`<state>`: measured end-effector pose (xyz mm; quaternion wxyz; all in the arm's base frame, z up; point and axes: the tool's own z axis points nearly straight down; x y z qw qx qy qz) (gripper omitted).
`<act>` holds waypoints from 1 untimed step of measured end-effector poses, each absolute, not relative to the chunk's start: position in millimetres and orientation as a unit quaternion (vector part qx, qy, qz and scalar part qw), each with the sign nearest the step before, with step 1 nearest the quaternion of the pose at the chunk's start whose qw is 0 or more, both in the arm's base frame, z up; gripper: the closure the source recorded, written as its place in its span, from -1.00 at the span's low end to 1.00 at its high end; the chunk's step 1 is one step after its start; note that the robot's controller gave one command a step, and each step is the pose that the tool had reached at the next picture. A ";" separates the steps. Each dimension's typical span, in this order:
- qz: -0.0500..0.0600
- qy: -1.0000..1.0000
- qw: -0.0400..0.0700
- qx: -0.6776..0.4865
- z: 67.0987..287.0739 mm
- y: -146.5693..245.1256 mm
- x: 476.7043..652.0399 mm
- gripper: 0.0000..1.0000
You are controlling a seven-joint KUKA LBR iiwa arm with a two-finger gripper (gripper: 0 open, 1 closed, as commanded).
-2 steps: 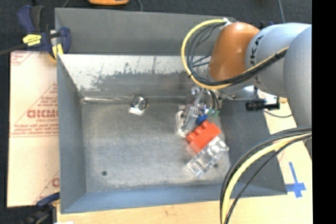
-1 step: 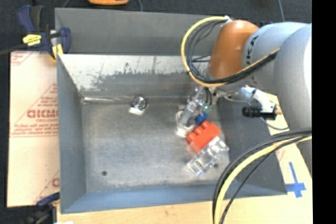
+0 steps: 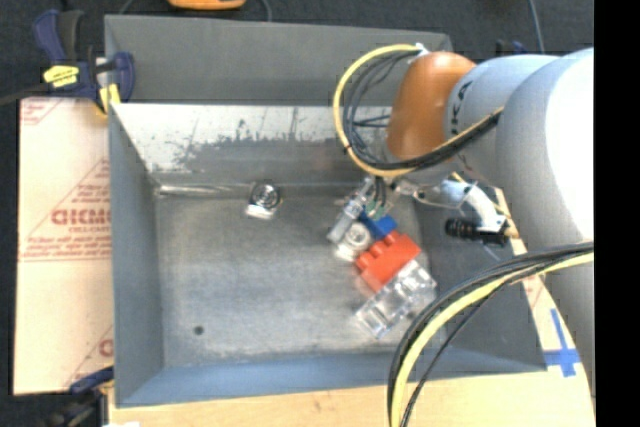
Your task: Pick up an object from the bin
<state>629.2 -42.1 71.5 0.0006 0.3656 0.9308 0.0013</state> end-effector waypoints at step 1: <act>0.001 0.931 0.003 0.364 73.5 -43.8 630.7 -1.00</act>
Offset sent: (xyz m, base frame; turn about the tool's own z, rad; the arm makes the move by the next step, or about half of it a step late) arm 0.0000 0.0000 0.0000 0.0000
